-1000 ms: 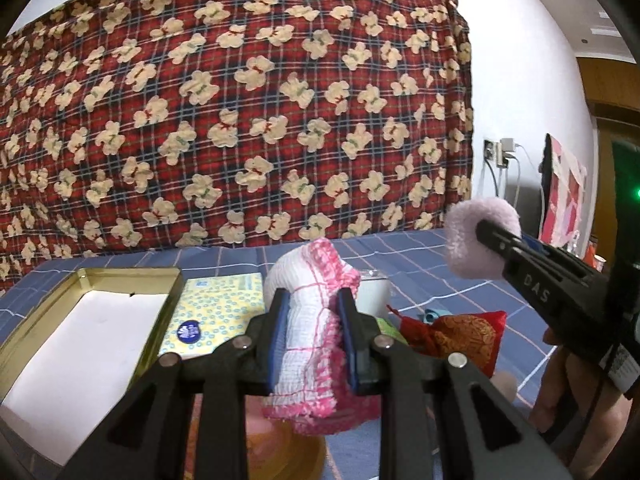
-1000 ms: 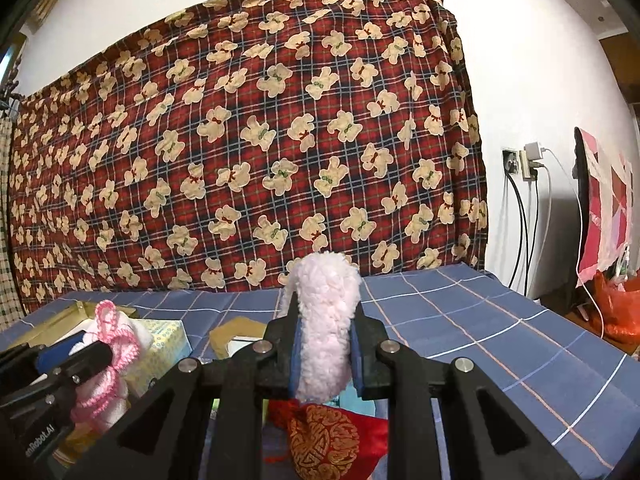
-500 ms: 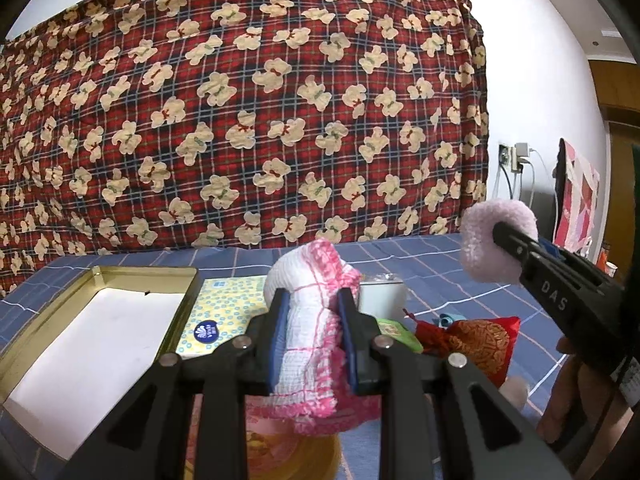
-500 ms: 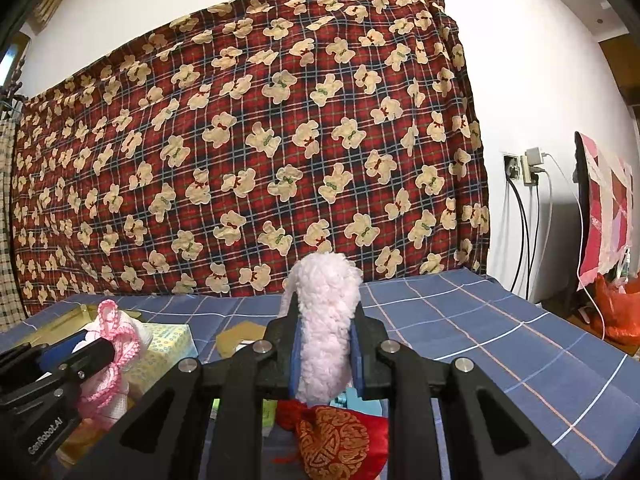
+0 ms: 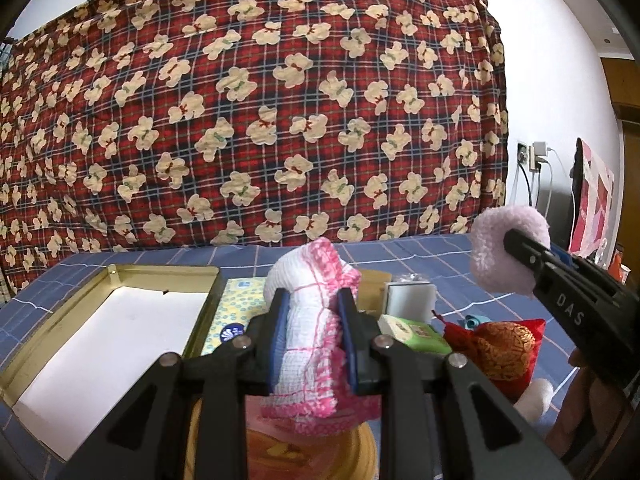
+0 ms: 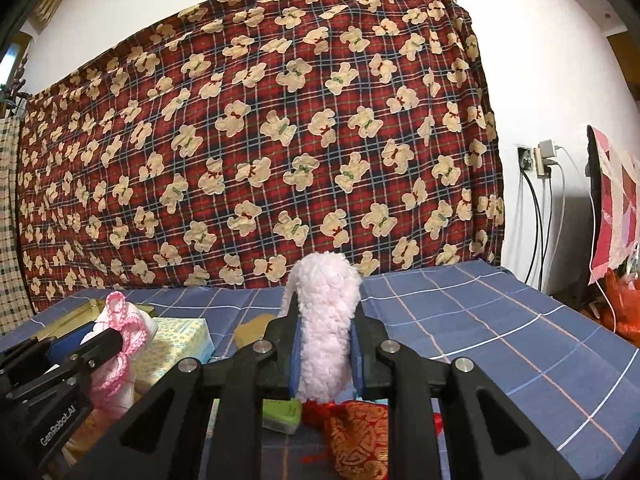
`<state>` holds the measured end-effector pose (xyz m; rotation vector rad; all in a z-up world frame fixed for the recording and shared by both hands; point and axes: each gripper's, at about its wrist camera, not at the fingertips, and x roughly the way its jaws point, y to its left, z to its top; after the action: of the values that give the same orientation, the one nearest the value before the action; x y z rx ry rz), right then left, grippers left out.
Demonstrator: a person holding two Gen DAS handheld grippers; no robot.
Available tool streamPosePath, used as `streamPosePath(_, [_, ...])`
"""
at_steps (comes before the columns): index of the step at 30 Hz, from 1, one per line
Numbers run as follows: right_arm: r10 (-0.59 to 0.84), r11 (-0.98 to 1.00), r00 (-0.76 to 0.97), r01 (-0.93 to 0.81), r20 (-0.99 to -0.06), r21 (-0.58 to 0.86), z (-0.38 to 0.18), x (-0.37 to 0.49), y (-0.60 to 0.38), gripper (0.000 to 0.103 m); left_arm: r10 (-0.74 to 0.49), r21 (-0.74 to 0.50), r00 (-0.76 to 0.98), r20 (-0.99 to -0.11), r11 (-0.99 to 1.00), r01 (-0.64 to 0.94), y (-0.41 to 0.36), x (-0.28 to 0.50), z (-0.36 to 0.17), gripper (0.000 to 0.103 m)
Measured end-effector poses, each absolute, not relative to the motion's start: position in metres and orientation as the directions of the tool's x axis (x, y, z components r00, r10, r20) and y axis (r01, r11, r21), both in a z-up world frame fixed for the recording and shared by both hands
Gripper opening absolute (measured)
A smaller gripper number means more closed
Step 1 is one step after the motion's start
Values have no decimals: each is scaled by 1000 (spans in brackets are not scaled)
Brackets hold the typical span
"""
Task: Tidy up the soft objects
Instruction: 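Carry the knitted cloth and pink puff with both tools toward the gold tray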
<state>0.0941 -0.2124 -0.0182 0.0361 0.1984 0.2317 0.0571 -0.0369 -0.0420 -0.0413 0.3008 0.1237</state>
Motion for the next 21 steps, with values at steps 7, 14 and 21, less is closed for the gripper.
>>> streamPosePath(7, [262, 965, 942, -258, -209, 44, -21, 96, -190, 21, 145, -31, 942, -304, 986, -162, -22, 57, -42, 23])
streamPosePath(14, [289, 956, 933, -290, -215, 28, -23, 94, -169, 21, 160, -38, 940, -302, 983, -179, -13, 54, -43, 23])
streamPosePath(21, [300, 953, 928, -302, -219, 29, -24, 94, -156, 21, 175, -44, 937, -302, 979, -197, -5, 52, -42, 23])
